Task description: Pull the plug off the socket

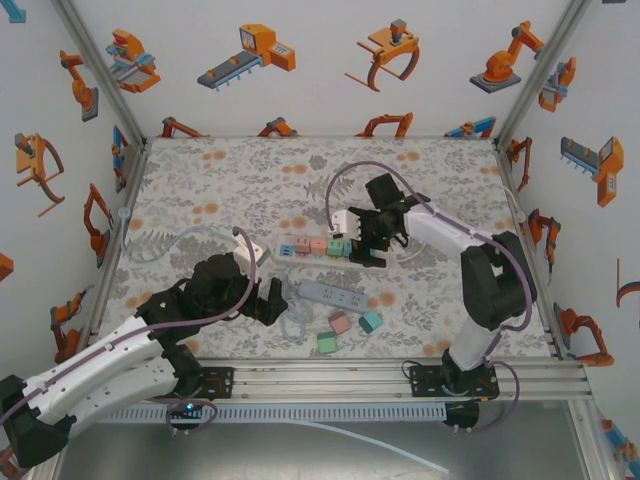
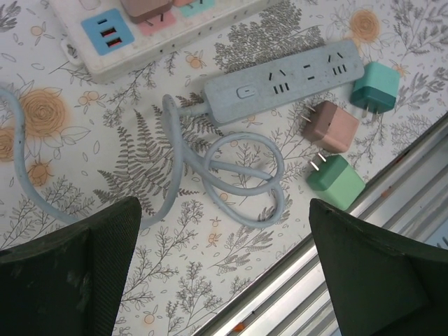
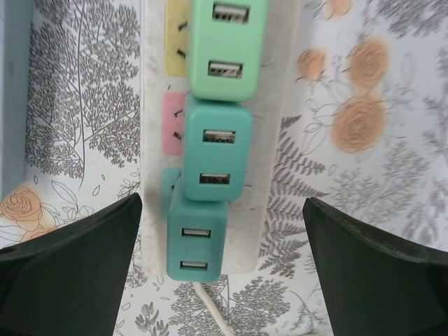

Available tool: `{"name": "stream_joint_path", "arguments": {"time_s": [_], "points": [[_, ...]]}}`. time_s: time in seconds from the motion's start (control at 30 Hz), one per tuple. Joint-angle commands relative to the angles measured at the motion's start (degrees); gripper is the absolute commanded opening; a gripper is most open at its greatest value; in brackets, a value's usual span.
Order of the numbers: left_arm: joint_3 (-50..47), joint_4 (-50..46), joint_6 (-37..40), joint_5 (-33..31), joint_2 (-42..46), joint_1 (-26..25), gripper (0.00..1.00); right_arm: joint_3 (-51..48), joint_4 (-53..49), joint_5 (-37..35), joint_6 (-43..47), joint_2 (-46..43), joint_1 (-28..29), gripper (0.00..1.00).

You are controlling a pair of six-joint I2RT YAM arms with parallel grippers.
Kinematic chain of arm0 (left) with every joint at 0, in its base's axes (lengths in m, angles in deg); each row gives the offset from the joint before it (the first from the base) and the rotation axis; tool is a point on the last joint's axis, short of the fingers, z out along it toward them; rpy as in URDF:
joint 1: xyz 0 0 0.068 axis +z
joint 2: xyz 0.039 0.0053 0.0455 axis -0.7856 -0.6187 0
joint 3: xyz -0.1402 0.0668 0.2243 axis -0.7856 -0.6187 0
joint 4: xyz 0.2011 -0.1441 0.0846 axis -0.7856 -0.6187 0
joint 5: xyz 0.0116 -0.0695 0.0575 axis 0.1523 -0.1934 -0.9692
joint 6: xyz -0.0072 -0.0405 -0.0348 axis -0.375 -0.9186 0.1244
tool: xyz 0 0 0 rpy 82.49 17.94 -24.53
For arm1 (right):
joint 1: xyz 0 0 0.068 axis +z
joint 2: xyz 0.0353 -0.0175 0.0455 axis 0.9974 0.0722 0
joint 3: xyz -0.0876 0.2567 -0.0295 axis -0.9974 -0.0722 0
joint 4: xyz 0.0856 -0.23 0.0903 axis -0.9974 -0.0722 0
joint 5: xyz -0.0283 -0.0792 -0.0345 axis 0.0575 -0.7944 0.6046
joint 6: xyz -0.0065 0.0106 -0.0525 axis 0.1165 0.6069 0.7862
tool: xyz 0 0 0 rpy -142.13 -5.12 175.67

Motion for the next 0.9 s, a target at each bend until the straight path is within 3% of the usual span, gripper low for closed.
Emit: {"name": "stream_joint_path", "arguments": {"time_s": [0.0,0.1,0.27,0.43,0.5,0.6,0.87], "points": [[2.91,-0.98,-3.15,-3.54,-0.49,1.25,0.97,-0.92,1.72,4.55,-0.99,-3.47,-0.11,0.87],[6.05,-2.80,-2.21,-3.86,-1.86,2.88,0.97,-2.54,5.39,7.75,-3.67,-7.09,-0.92,0.87],[13.42,-8.01,0.39,-3.55,-6.67,8.03,0.97,-10.65,20.34,12.81,-13.16,-15.79,-3.07,0.87],[18.21,-6.20,5.58,6.34,-12.10,15.55,0.97,-20.46,36.43,13.93,-21.63,-22.39,-6.68,0.87],[20.88,-6.83,7.01,10.12,-15.03,18.39,0.97,-22.75,39.17,17.41,-24.54,-23.45,-9.20,0.85],[25.18,-8.82,8.67,15.77,-20.17,23.19,0.98,-23.82,36.18,22.06,-24.50,-23.47,-11.29,0.84],[32.93,-7.82,9.55,26.38,-34.85,32.46,0.99,-20.65,22.13,20.44,-16.00,-16.91,-11.22,0.77]]}}
